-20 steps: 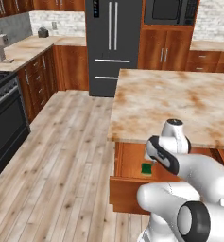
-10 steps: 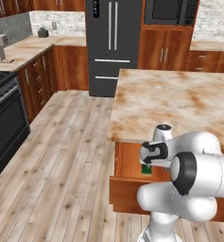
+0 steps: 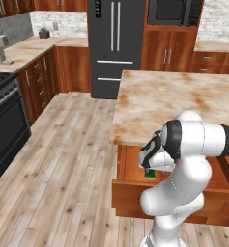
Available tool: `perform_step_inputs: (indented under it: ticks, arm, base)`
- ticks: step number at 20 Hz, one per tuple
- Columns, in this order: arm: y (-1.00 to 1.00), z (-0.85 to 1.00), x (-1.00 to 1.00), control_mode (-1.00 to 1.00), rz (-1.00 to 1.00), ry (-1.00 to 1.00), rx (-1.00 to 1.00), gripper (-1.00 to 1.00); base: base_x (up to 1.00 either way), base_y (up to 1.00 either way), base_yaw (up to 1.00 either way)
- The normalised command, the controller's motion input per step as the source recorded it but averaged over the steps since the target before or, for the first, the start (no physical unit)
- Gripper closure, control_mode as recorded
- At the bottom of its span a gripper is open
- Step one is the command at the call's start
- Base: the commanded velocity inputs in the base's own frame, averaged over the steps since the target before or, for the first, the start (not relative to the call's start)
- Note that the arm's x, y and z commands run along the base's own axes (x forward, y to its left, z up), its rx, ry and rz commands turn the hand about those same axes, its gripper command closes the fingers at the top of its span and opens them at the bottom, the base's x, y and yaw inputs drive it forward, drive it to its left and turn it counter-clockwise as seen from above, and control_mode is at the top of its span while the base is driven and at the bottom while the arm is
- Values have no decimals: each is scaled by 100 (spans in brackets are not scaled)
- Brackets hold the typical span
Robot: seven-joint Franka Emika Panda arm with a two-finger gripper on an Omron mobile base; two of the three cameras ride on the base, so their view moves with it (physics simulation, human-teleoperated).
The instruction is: Restock the sink supplies by placing the sponge and soap dispenser on the counter and next to the sink. Make sure the soap dispenser is upright.
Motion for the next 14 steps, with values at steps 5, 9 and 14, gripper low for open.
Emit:
perform_step_inputs:
  ticks: [5, 9, 14]
  arm:
    - [-4, -23, 42, -100, 0, 0, 0, -100]
    - [-2, -23, 42, -100, 0, 0, 0, -100]
    - [0, -42, 27, -100, 0, 0, 0, -100]
  base:
    - [0, 0, 0]
    - [0, 0, 0]
    - [0, 0, 0]
